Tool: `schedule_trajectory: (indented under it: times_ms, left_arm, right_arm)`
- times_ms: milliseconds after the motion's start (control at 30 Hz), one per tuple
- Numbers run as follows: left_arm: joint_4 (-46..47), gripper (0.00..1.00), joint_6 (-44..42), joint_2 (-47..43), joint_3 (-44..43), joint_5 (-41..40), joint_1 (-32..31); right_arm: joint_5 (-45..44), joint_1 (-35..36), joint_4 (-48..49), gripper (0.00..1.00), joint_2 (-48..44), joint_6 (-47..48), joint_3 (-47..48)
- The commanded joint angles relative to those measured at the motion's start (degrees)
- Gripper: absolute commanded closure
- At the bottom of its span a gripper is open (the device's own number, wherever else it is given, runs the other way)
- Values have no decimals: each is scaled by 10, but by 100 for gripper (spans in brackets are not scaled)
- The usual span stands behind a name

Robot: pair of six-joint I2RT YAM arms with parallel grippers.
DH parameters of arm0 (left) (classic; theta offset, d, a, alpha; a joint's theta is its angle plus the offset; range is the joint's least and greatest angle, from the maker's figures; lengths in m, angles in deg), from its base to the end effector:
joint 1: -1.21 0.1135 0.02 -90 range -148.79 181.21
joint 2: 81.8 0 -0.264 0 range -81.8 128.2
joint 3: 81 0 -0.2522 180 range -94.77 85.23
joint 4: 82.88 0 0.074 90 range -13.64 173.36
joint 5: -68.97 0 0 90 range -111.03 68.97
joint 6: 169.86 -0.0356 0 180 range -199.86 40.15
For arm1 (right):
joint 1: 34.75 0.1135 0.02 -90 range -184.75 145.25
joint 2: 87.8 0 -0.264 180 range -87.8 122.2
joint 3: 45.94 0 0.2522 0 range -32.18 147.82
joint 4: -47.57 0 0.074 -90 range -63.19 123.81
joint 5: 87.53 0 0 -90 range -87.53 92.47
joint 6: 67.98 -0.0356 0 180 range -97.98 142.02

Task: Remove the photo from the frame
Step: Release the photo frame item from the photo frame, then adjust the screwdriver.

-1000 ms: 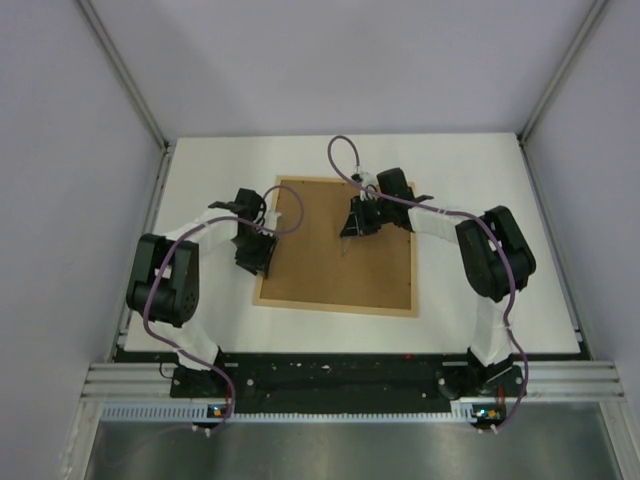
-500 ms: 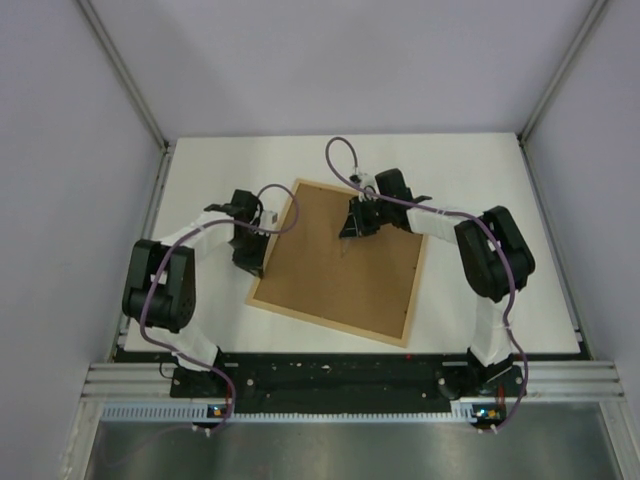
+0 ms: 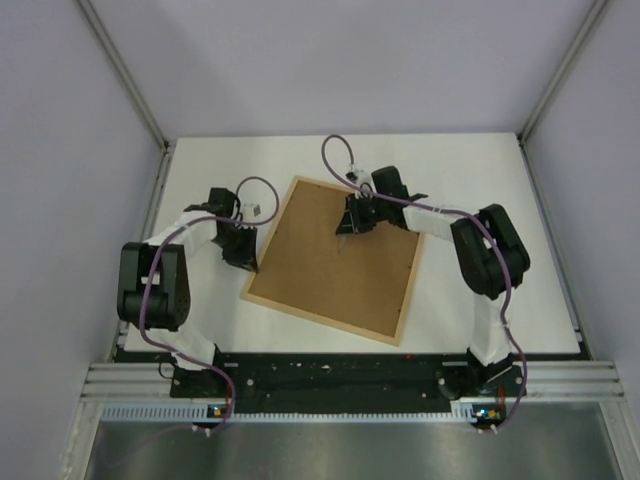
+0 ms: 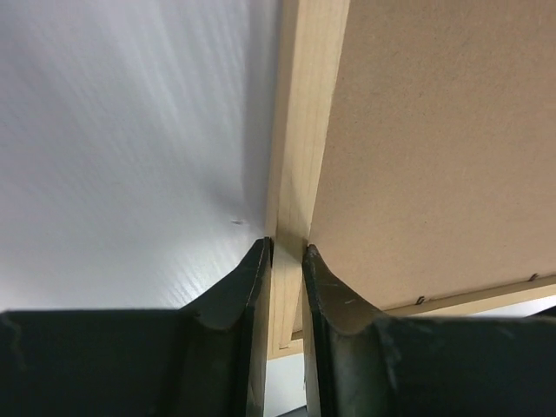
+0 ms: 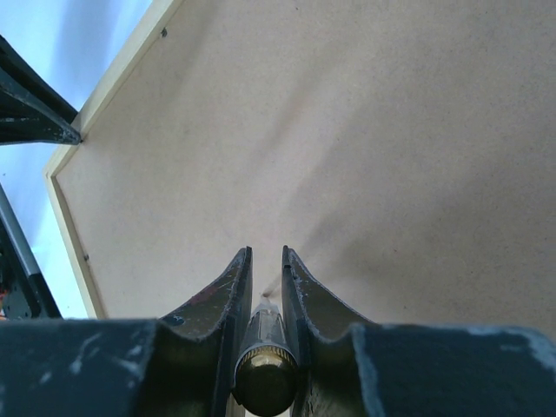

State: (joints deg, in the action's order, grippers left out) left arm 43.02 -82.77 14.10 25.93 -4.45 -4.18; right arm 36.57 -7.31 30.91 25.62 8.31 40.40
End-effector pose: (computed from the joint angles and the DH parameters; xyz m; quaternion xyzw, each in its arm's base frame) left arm 0.3017 -0.0387 0.1729 0.0875 0.9794 -0.1457 0.1095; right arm 0.3673 0.2132 0.1694 -0.2194 0.8591 0.3844 0.2568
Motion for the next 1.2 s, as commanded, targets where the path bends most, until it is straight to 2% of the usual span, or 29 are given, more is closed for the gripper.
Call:
schedule_trajectory:
  times_ms: [0, 67, 200, 300, 500, 700, 800, 967, 1100, 1167]
  left_arm:
    - [19, 76, 27, -22, 2, 58, 42]
    - [25, 70, 27, -23, 7, 60, 50]
    - [26, 47, 27, -25, 7, 64, 50]
    - [23, 38, 27, -33, 3, 68, 65]
    - [18, 17, 9, -92, -61, 92, 71]
    - [18, 12, -18, -105, -158, 240, 57]
    - [20, 12, -18, -87, -197, 279, 5]
    - [60, 12, 19, -46, -226, 283, -64]
    - [89, 15, 73, -2, -266, 334, -81]
    - [100, 17, 99, 15, -289, 365, -82]
  right_arm:
    - [-64, 3, -7, 100, 29, 49, 36]
    - [-77, 3, -17, 100, 40, 62, 53]
    - [-93, 3, -28, 100, 66, 76, 97]
    - [-91, 2, -38, 100, 78, 75, 132]
    - [6, -5, -51, 100, 24, 49, 155]
    - [194, -39, -37, 100, -41, -45, 156]
    - [256, -48, 43, 100, -66, -124, 116]
    - [283, -54, 228, 100, -86, -313, 48]
    - [284, -54, 343, 100, -87, -415, 14]
    - [285, -54, 369, 100, -85, -440, 8]
